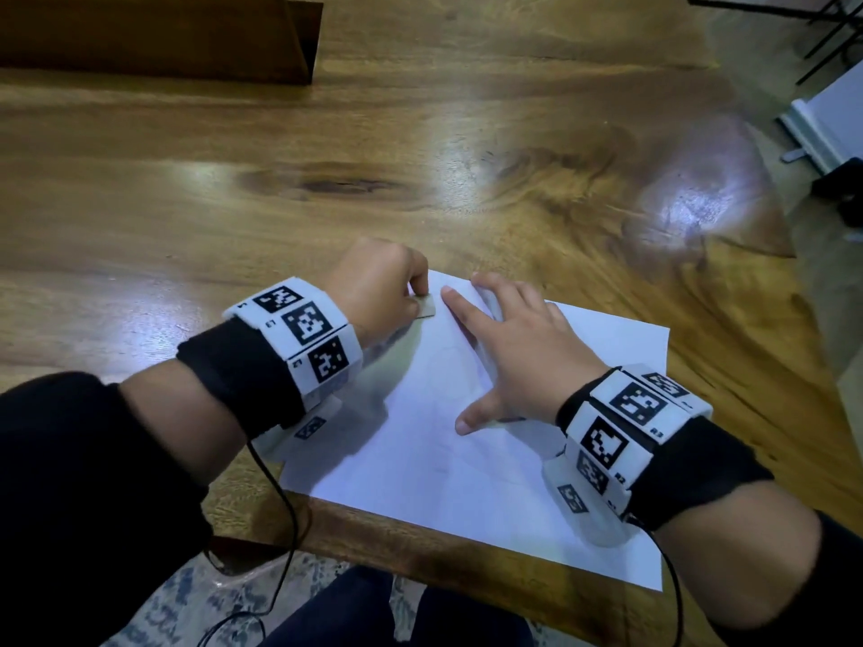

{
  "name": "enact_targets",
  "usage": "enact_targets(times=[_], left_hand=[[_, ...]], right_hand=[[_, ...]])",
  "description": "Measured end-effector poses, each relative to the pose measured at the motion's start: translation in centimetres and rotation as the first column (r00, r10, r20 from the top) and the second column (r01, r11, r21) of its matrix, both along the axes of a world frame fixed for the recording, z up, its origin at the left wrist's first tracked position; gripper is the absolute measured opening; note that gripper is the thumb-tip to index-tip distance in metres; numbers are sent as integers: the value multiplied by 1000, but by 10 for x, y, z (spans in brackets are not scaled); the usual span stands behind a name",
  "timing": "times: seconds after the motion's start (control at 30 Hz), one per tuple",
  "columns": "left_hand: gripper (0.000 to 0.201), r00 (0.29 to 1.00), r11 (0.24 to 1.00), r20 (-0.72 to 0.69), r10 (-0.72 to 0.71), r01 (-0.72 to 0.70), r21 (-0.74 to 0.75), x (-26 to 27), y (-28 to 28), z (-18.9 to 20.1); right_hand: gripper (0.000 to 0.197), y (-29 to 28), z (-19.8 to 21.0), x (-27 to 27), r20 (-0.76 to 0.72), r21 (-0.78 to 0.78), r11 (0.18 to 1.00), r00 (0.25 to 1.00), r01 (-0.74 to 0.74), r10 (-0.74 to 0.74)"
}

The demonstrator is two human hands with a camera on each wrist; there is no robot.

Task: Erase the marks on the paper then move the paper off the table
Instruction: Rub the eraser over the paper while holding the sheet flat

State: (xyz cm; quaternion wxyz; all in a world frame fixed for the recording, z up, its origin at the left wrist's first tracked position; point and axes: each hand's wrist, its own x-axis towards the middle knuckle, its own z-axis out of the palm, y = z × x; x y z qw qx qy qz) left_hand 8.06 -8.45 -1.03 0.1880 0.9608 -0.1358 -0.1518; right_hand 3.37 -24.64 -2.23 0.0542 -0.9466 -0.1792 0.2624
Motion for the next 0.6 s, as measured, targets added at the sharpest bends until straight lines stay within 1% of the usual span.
enact_targets(times=[0.2, 0.27, 0.37, 0.4, 0.53, 0.57, 0.6], left_hand=[[17, 999, 998, 6, 34, -34, -51, 2, -7, 0], [13, 999, 999, -34, -13, 12, -44, -5, -6, -1], [8, 982, 989, -122, -145, 142, -27, -15, -2, -1], [9, 981, 989, -121, -150, 146, -37, -13, -2, 1], [15, 1000, 997, 6, 6, -6, -75, 7, -9, 3], [14, 1000, 998, 9, 1, 0, -61, 6, -9, 2], [12, 999, 999, -13, -37, 36, -41, 2, -7, 1]], right_hand=[[129, 0, -1, 0, -5, -34, 999, 1000, -17, 16], [129, 1, -1, 0, -12, -46, 999, 1000, -18, 17], [129, 0, -1, 0, -19, -39, 999, 1000, -12, 12], [129, 0, -1, 0, -17, -36, 999, 1000, -13, 12], [129, 0, -1, 0, -10, -34, 999, 1000, -12, 12], [129, 0, -1, 0, -10, -37, 999, 1000, -15, 14], [130, 0, -2, 0, -10, -37, 999, 1000, -15, 15]])
